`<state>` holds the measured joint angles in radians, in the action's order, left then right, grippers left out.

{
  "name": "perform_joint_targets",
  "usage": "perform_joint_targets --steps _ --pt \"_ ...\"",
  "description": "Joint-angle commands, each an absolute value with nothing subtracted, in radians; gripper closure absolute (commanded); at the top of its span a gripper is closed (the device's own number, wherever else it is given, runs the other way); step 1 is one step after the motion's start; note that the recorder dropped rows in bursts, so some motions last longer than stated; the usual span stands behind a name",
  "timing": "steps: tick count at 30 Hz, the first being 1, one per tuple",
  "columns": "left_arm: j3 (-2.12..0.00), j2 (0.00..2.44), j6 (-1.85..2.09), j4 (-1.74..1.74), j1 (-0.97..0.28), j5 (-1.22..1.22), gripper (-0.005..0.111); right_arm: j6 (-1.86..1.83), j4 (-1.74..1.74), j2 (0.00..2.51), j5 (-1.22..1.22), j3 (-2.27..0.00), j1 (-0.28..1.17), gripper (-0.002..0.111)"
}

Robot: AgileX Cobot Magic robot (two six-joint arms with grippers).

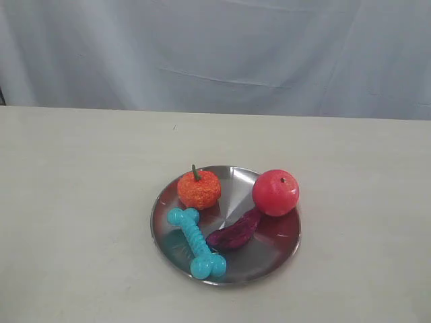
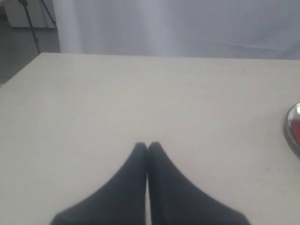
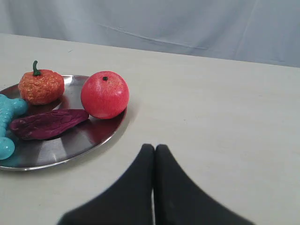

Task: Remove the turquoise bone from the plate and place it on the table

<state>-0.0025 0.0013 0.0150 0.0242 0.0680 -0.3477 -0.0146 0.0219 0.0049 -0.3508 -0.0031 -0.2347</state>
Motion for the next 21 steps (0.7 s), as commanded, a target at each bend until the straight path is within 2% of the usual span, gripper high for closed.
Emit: perform_joint_targets --steps 1,14,21 --pt "0.0 0.0 0.011 0.026 0.06 -0.342 0.107 -0.013 0.016 0.0 -0.345 0.0 -0.231 0.109" --pt "0.0 0.0 0.011 0.026 0.06 -0.342 0.107 -0.016 0.016 0.0 -0.339 0.0 -0.231 0.109" --pt "0.0 0.0 0.011 0.026 0.06 -0.342 0.107 -0.016 0.016 0.0 -0.21 0.0 -0.231 0.109"
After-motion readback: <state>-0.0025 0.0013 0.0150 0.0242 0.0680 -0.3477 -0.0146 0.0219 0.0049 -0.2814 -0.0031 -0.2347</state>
